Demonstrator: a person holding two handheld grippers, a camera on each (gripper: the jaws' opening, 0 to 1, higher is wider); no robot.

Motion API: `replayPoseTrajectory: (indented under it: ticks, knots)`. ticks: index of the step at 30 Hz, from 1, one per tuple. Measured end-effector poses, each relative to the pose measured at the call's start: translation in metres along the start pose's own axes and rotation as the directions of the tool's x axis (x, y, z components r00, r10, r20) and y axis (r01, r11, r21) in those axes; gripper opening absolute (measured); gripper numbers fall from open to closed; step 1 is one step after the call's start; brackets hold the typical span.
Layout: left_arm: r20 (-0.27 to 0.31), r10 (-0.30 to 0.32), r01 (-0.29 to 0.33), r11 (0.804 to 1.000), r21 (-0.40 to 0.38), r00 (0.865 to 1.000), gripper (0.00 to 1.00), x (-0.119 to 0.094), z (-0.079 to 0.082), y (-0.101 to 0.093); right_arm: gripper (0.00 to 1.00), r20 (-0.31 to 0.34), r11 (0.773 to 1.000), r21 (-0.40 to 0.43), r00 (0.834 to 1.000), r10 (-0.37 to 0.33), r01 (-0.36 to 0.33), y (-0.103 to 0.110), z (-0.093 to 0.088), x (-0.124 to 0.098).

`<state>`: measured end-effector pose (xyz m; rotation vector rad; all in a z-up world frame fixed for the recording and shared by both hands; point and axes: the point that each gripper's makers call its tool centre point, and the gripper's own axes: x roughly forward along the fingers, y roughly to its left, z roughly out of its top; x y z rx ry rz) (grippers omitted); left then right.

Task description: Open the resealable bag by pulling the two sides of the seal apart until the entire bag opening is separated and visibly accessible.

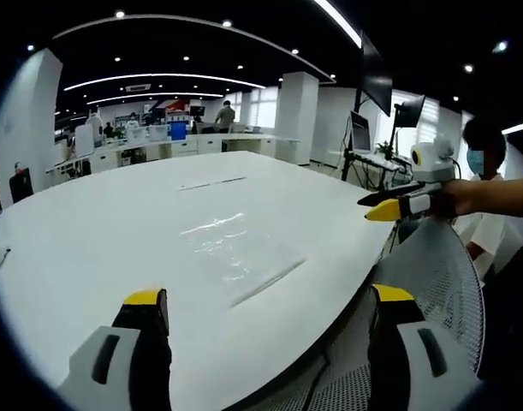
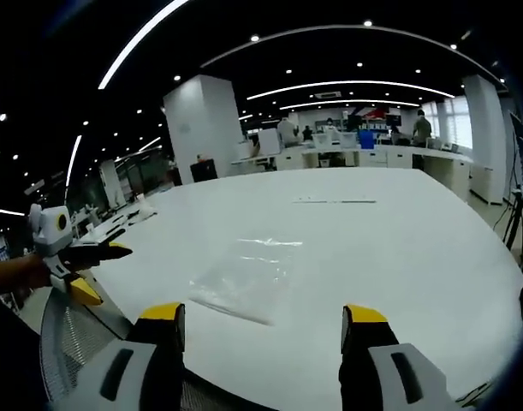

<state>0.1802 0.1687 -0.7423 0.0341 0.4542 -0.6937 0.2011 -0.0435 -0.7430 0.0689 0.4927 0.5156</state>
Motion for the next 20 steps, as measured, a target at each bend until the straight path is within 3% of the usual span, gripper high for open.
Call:
replayPoseTrajectory:
  ticks: [6,20]
  knots:
    - [-0.016,-0.026,0.026,0.999,0.020,1.000,0.94,0.0011,-0.0028,-0.0051,0.74,0.002,1.000,-0.022,1.000,-0.014,0.014,-0.0012,-0.0001,0.0001]
    - [-0.047,-0.018,0.019,0.999,0.034,0.999,0.91,0.0016,-0.0091,-0.0050,0.71,0.001,0.997,-0.073,1.000,-0.020,0.020,0.0021,-0.0005,0.0009]
